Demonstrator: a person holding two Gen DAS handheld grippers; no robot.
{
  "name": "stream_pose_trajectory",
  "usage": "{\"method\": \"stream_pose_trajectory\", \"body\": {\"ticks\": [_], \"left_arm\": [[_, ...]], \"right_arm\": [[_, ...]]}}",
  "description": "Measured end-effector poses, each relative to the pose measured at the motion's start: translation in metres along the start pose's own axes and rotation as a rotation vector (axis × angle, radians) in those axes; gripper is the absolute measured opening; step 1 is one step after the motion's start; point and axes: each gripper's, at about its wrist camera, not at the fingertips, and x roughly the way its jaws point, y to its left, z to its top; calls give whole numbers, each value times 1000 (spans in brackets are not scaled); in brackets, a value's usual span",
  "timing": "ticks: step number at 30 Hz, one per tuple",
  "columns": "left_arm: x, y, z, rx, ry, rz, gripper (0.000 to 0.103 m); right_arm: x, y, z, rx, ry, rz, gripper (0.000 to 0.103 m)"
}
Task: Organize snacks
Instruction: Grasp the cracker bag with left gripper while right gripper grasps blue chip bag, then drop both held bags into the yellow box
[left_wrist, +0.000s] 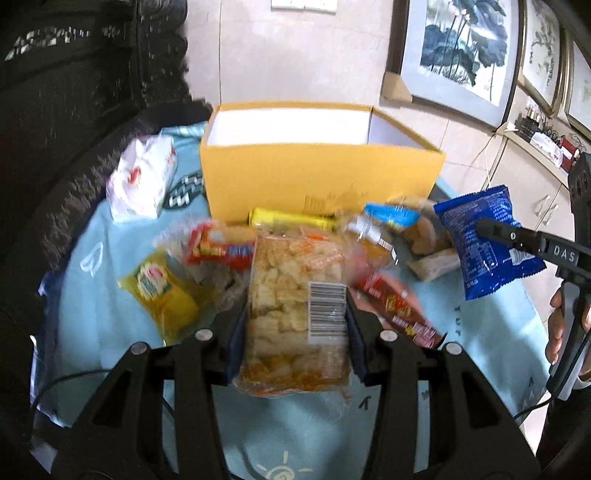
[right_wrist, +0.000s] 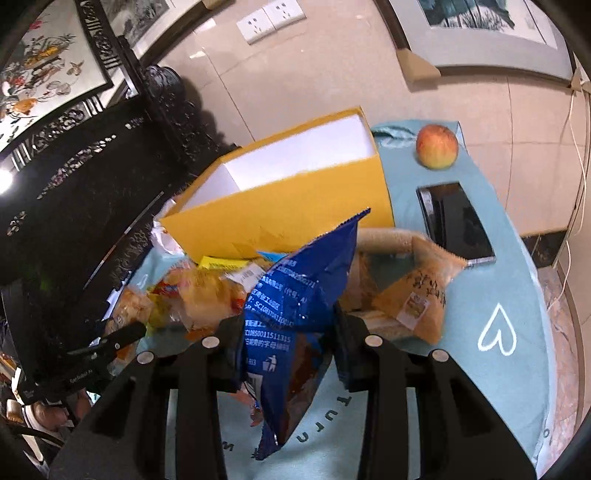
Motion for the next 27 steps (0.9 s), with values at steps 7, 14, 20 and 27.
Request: {"method": "stream_pose_trajectory", "body": {"ticks": [7,14,20,27], "left_arm": [[-16,-6,37,19,-77,-6,46],[-2,-18,82,29,-111,-5,46],[24,-23,132,17,-140,-8,46],[95,-13,180,-53,-84,1,47]], "right_arm": [[-16,10,22,-39,-63,25,38],[-13,14,55,-56,-121,39,38],[4,17,99,-56,-183,63,38],[73,17,147,-76,-127,1,39]]}}
